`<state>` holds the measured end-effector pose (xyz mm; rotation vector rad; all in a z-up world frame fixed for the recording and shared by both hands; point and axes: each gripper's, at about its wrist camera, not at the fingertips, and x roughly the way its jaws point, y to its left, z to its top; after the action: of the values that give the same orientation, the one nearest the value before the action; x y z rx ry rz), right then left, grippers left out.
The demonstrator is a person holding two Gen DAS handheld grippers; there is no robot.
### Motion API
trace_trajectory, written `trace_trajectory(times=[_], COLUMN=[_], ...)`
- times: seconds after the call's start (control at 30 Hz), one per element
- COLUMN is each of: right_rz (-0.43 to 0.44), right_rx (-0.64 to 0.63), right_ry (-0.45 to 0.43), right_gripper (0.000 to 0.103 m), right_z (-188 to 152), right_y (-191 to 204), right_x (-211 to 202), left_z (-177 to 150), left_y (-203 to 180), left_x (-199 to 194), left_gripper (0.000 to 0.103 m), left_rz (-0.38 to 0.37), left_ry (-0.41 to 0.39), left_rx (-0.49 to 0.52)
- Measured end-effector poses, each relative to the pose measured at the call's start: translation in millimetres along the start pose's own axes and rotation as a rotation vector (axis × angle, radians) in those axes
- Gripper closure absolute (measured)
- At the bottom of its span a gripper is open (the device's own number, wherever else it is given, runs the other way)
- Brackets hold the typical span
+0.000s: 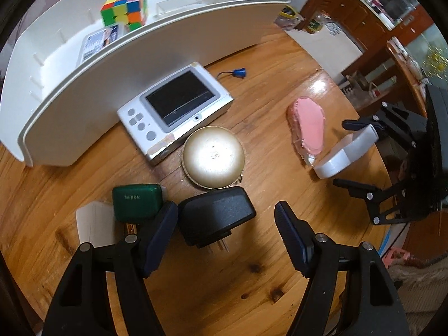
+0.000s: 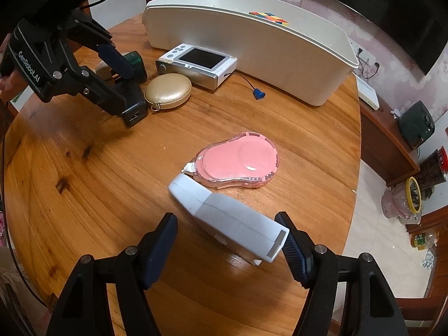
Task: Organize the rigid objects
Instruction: 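Grasp the black plug charger with the left tool while the right tool grasps the white object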
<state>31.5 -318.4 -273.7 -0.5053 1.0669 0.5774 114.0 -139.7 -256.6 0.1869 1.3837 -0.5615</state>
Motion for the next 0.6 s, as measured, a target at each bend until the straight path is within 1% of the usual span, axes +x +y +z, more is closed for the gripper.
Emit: trace_trajectory(times=[0.07,0.2,0.37,0.43,0.53,0.6], right_rz=[0.002,0.004,0.002,0.004,0.007,0.013], right_rx=[0.001,-0.009,-0.035,-0.043,-0.051,-0.060], right_ry=[0.001,0.003,0.002,0.003,0.006,0.007], right_gripper=[0.031,0.031,0.031,0.031,0.031,0.031], right_z=[0,0,0,-1,-2,-3], right_y=[0,1,4,4,3,3], right_x=[1,1,1,1,2,1], left_z=[-1,-4,-11,-11,-11,-11], left_y=[0,3,-1,0,4,7], left_x=[2,15,19,18,18,18], left_gripper=[0.028,0.028,0.028,0.028,0.028,0.028], left_rz=[0.009,0.031,0.060,0.050,0.013,0.011], left_ry=[0.008,0.077,0.075,0.071,0.082,0.094], left_rx=[-0.033,-0.112,-0.164,-0.203,-0.280,-0.326])
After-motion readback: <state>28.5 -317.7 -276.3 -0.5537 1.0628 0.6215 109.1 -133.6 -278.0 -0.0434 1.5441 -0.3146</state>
